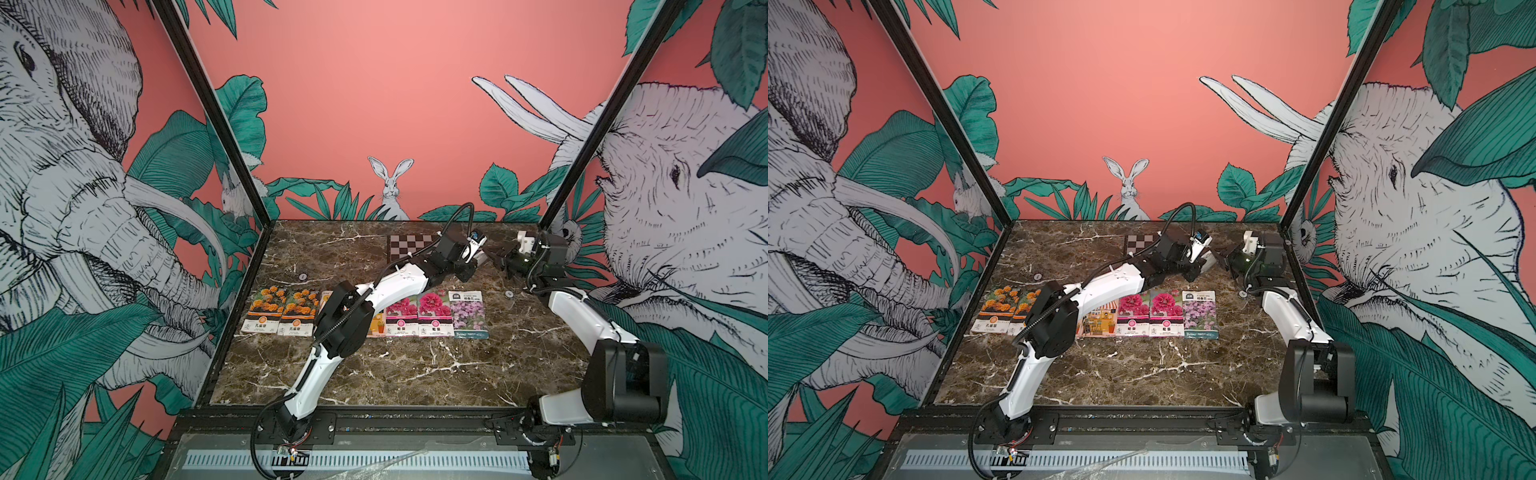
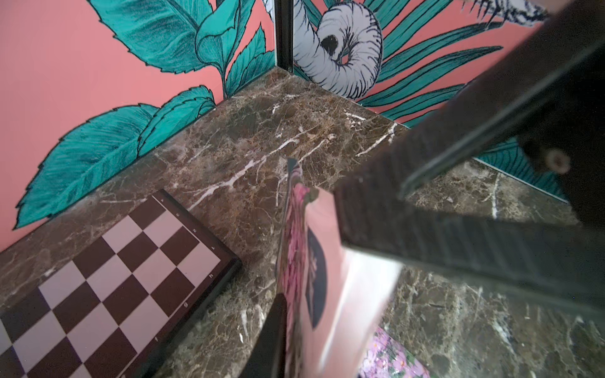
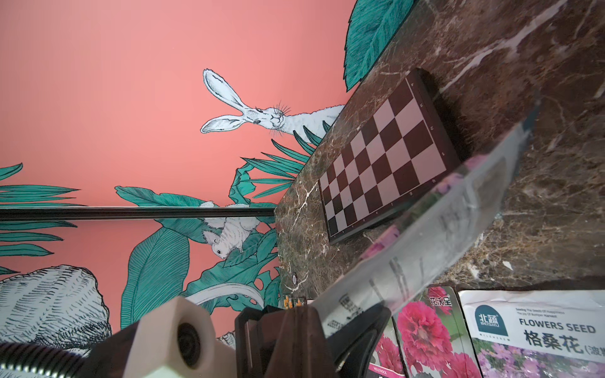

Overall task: Arrange the seed packets in a row
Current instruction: Place the seed packet at the center of the board.

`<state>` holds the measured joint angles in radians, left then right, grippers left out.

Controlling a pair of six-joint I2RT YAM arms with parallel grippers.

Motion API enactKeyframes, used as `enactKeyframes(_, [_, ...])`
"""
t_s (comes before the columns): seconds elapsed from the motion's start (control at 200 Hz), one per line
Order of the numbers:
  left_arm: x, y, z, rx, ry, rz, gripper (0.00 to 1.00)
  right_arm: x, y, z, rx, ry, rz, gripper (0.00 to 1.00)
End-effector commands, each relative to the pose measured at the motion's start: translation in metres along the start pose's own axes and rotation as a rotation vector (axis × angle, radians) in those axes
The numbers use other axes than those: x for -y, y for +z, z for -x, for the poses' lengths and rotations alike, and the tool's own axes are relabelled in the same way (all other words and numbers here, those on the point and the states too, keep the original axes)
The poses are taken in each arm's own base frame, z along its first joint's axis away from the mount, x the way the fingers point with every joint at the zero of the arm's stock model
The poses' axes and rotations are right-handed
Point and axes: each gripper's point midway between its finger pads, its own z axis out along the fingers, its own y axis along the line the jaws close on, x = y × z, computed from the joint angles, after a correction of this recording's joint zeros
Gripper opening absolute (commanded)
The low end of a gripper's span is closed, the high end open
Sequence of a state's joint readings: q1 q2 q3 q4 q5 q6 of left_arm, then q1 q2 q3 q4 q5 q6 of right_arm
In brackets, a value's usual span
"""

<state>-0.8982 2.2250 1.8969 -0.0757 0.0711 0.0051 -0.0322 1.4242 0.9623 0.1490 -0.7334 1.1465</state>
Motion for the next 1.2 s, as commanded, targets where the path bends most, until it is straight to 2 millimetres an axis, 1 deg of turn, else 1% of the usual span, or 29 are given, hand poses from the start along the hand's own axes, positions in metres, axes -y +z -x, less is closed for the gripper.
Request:
enactKeyframes(0.0, [-0.008,-0.037,0.032,0.061,-0.007,0.048,0.1,-0.021,-0.007,0.009,0.035,-0.079,0.019,0.02])
enactKeyframes(0.025, [-0.008,-0.042,0.033,0.061,-0.012,0.054,0.08,-0.021,-0.008,0.008,0.036,-0.09,0.014,0.07])
enactKeyframes(0.055, [-0.01,-0.046,0.034,0.062,-0.017,0.062,0.07,-0.022,-0.009,0.008,0.04,-0.106,0.006,0.16])
enactKeyframes(0.06, [-0.01,-0.046,0.034,0.063,-0.018,0.063,0.07,-0.022,-0.009,0.008,0.04,-0.106,0.006,0.16])
enactKeyframes(0.07, [-0.011,-0.048,0.033,0.061,-0.02,0.066,0.07,-0.021,-0.01,0.008,0.042,-0.113,0.001,0.2])
enactKeyframes(0.075, [-0.011,-0.048,0.033,0.061,-0.021,0.068,0.07,-0.021,-0.01,0.008,0.042,-0.113,0.001,0.2])
enactKeyframes(0.095, [-0.012,-0.051,0.033,0.06,-0.026,0.074,0.06,-0.02,-0.012,0.008,0.044,-0.122,-0.008,0.27])
enactKeyframes(0.1, [-0.012,-0.051,0.032,0.058,-0.026,0.076,0.06,-0.02,-0.013,0.007,0.045,-0.128,-0.012,0.31])
enactKeyframes(0.115, [-0.013,-0.053,0.032,0.055,-0.028,0.079,0.05,-0.02,-0.013,0.007,0.047,-0.135,-0.017,0.34])
enactKeyframes(0.12, [-0.013,-0.054,0.032,0.055,-0.029,0.08,0.05,-0.02,-0.014,0.007,0.047,-0.142,-0.021,0.37])
enactKeyframes(0.135, [-0.013,-0.055,0.031,0.052,-0.032,0.083,0.05,-0.019,-0.015,0.007,0.049,-0.149,-0.027,0.39])
enactKeyframes(0.18, [-0.016,-0.061,0.031,0.044,-0.047,0.096,0.04,-0.018,-0.021,0.006,0.063,-0.19,-0.054,0.49])
enactKeyframes(0.205, [-0.018,-0.063,0.029,0.036,-0.058,0.102,0.04,-0.019,-0.024,0.005,0.07,-0.228,-0.063,0.52])
enactKeyframes(0.27, [-0.026,-0.072,0.028,0.015,-0.102,0.119,0.04,-0.019,-0.034,0.004,0.087,-0.341,-0.099,0.53])
enactKeyframes(0.335, [-0.036,-0.081,0.023,-0.013,-0.155,0.148,0.04,-0.007,-0.047,0.002,0.108,-0.466,-0.197,0.62])
enactKeyframes(0.375, [-0.042,-0.088,0.021,-0.022,-0.189,0.159,0.04,0.001,-0.052,0.001,0.117,-0.515,-0.24,0.65])
enactKeyframes(0.4, [-0.046,-0.093,0.019,-0.028,-0.212,0.167,0.04,0.007,-0.055,0.001,0.125,-0.543,-0.266,0.7])
enactKeyframes(0.49, [-0.058,-0.109,0.016,-0.04,-0.308,0.174,0.04,0.015,-0.057,-0.005,0.125,-0.616,-0.285,0.79])
enactKeyframes(0.61, [-0.073,-0.131,0.012,-0.046,-0.473,0.168,0.06,0.017,-0.053,-0.015,0.137,-0.734,-0.304,0.88])
enactKeyframes(0.645, [-0.076,-0.136,0.011,-0.047,-0.518,0.16,0.06,0.015,-0.051,-0.019,0.137,-0.773,-0.305,0.9])
enactKeyframes(0.66, [-0.078,-0.138,0.011,-0.045,-0.541,0.157,0.06,0.014,-0.049,-0.021,0.136,-0.801,-0.306,0.93])
enactKeyframes(0.75, [-0.088,-0.151,0.006,-0.075,-0.647,0.175,0.06,0.008,-0.036,-0.039,0.096,-0.931,-0.294,0.94])
enactKeyframes(0.8, [-0.086,-0.156,0.005,-0.092,-0.687,0.17,0.06,0.006,-0.025,-0.05,0.056,-1.007,-0.303,0.94])
enactKeyframes(0.81, [-0.096,-0.159,0.003,-0.09,-0.706,0.188,0.06,0.006,-0.023,-0.052,0.05,-1.021,-0.304,0.94])
enactKeyframes(0.82, [-0.1,-0.161,0.003,-0.088,-0.712,0.192,0.06,0.005,-0.021,-0.054,0.044,-1.036,-0.305,0.94])
enactKeyframes(0.905, [-0.11,-0.171,0.0,-0.089,-0.784,0.209,0.06,0.001,-0.006,-0.071,0.004,-1.162,-0.308,0.92])
enactKeyframes(0.99, [-0.119,-0.181,-0.002,-0.076,-0.848,0.221,0.06,-0.004,0.007,-0.08,0.004,-1.272,-0.311,0.91])
enactKeyframes(1.09, [-0.126,-0.185,-0.007,-0.048,-0.954,0.205,0.06,-0.011,0.022,-0.093,-0.011,-1.384,-0.292,0.91])
enactKeyframes(1.195, [-0.132,-0.187,-0.013,-0.028,-1.059,0.196,0.07,-0.021,0.041,-0.116,-0.026,-1.542,-0.234,0.87])
